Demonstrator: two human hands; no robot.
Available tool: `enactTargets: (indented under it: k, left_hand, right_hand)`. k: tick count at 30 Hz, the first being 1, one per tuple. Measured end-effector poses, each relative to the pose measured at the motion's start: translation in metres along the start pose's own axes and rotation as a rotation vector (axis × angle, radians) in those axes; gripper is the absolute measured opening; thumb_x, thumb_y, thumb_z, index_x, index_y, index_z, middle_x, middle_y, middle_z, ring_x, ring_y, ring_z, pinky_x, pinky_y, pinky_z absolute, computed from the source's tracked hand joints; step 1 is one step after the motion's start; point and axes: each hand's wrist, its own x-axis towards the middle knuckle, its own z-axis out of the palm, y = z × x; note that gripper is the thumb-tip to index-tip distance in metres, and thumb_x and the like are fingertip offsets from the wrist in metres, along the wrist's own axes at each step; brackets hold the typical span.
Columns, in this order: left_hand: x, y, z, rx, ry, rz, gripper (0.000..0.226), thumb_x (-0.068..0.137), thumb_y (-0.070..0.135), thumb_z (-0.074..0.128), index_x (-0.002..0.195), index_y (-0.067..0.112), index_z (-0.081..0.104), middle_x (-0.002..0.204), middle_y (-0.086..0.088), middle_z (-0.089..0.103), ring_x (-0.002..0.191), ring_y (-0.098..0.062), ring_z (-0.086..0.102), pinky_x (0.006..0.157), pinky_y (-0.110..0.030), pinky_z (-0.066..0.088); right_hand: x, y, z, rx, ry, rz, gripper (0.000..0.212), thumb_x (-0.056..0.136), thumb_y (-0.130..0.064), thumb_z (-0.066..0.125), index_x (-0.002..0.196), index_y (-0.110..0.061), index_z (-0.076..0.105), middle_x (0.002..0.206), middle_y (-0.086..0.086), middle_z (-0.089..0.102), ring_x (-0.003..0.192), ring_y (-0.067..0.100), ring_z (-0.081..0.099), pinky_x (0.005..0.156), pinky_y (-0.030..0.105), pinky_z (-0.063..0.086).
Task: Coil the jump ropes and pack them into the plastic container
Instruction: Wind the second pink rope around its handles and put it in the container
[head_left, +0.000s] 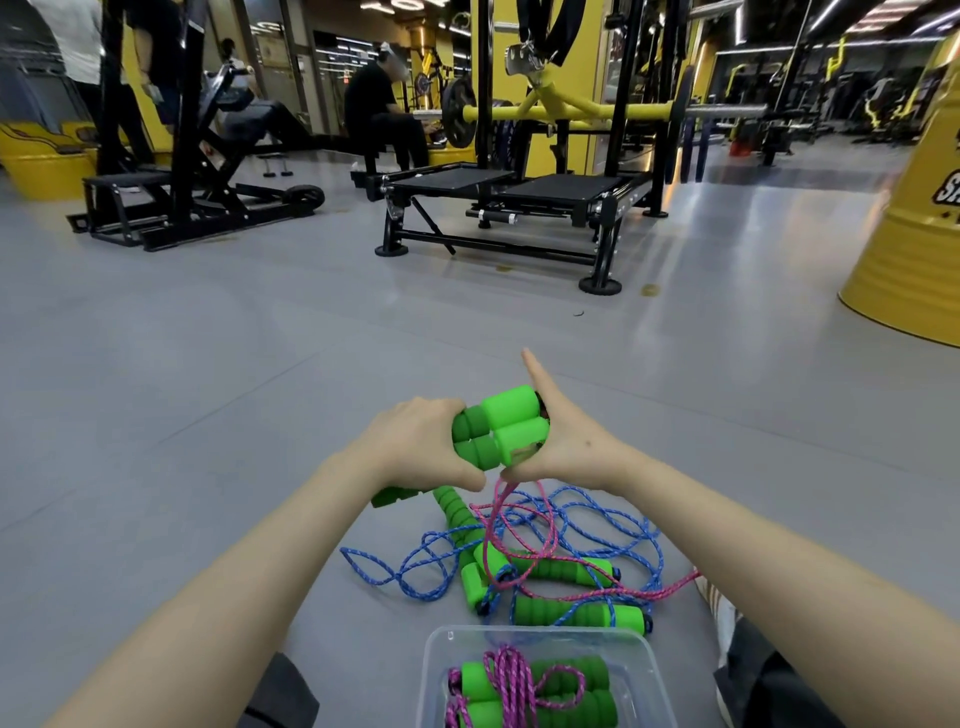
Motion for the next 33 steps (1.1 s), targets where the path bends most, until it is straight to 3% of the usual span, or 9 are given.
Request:
enactTargets:
  k: [2, 6, 12, 15, 20, 23, 25, 28, 33]
  left_hand:
    - [0.000, -0.006, 0.000, -0.088, -0.038, -0.007, 0.037, 0.057, 0.038, 0.073, 0.080, 0.019, 0.051, 0.064, 0.000, 0.062, 0.056, -0.017, 0.062, 0.050, -0.026, 0.048]
    - [-0.002, -0.012, -0.006, -0.100, -0.050, 0.009, 0.038, 0.053, 0.040, 0.071, 0.082, 0.021, 0.054, 0.066, 0.001, 0.063, 0.060, -0.019, 0.063, 0.051, -0.028, 0.049]
    - [-0.003, -0.003, -0.003, 0.261, 0.014, 0.067, 0.042, 0.064, 0.049, 0.070, 0.088, 0.022, 0.050, 0.069, 0.006, 0.051, 0.071, -0.021, 0.051, 0.059, -0.027, 0.035]
    - [-0.003, -0.002, 0.001, 0.315, 0.027, 0.086, 0.042, 0.065, 0.051, 0.069, 0.087, 0.022, 0.047, 0.068, 0.007, 0.046, 0.074, -0.023, 0.049, 0.062, -0.026, 0.035]
    - [-0.002, -0.002, 0.007, 0.354, 0.177, 0.126, 0.047, 0.067, 0.060, 0.064, 0.087, 0.023, 0.042, 0.077, 0.007, 0.051, 0.081, -0.024, 0.057, 0.062, -0.026, 0.032]
    - [0.000, -0.005, 0.015, 0.371, 0.237, 0.145, 0.065, 0.067, 0.066, 0.061, 0.114, 0.025, 0.045, 0.100, 0.006, 0.058, 0.097, -0.021, 0.059, 0.067, -0.027, 0.035]
    - [0.002, -0.010, 0.018, 0.413, 0.267, 0.168, 0.067, 0.072, 0.057, 0.061, 0.128, 0.027, 0.039, 0.109, 0.005, 0.056, 0.102, -0.020, 0.058, 0.068, -0.028, 0.038]
    - [0.003, -0.010, 0.017, 0.409, 0.326, 0.178, 0.048, 0.078, 0.040, 0.056, 0.120, 0.022, 0.042, 0.107, 0.003, 0.056, 0.096, -0.022, 0.058, 0.064, -0.027, 0.034]
    - [0.002, -0.010, 0.004, 0.362, 0.356, 0.101, 0.034, 0.080, 0.039, 0.054, 0.104, 0.018, 0.043, 0.098, 0.004, 0.060, 0.091, -0.025, 0.059, 0.063, -0.027, 0.031]
  right_hand:
    - [-0.002, -0.003, -0.001, 0.143, -0.043, 0.053, 0.105, 0.069, 0.011, 0.070, 0.142, -0.033, 0.009, 0.093, -0.002, 0.055, 0.072, 0.011, 0.059, 0.072, 0.026, 0.053]
    - [-0.002, -0.002, -0.005, 0.193, -0.047, -0.006, 0.077, 0.070, 0.017, 0.065, 0.130, -0.022, 0.036, 0.101, 0.006, 0.054, 0.080, 0.016, 0.055, 0.078, 0.039, 0.051]
    - [0.003, 0.003, -0.003, -0.643, 0.009, -0.266, 0.074, 0.065, -0.023, 0.071, 0.132, -0.027, 0.039, 0.130, 0.003, 0.036, 0.094, 0.025, 0.057, 0.081, 0.032, 0.049]
    - [0.000, 0.004, 0.004, -0.731, 0.051, -0.335, 0.061, 0.066, -0.025, 0.064, 0.123, -0.016, 0.046, 0.115, 0.005, 0.046, 0.091, 0.025, 0.055, 0.074, 0.031, 0.045]
    - [0.005, 0.010, 0.002, -0.663, 0.100, -0.339, 0.052, 0.071, -0.016, 0.065, 0.119, -0.014, 0.047, 0.102, 0.004, 0.046, 0.086, 0.024, 0.053, 0.071, 0.033, 0.044]
    - [0.004, 0.015, -0.004, -0.635, 0.134, -0.311, 0.049, 0.072, -0.019, 0.066, 0.118, -0.014, 0.048, 0.101, 0.004, 0.047, 0.087, 0.025, 0.053, 0.074, 0.035, 0.046]
    - [0.004, 0.021, -0.012, -0.628, 0.157, -0.264, 0.050, 0.071, -0.021, 0.066, 0.117, -0.015, 0.049, 0.101, 0.004, 0.047, 0.089, 0.026, 0.054, 0.076, 0.038, 0.047]
    - [0.004, 0.024, -0.016, -0.560, 0.191, -0.271, 0.054, 0.068, -0.014, 0.067, 0.118, -0.015, 0.049, 0.101, 0.005, 0.047, 0.087, 0.024, 0.052, 0.076, 0.037, 0.047]
    - [0.003, 0.005, -0.009, 0.290, 0.199, -0.025, 0.075, 0.072, 0.017, 0.060, 0.129, -0.024, 0.034, 0.081, 0.001, 0.055, 0.061, 0.011, 0.056, 0.058, 0.019, 0.046]
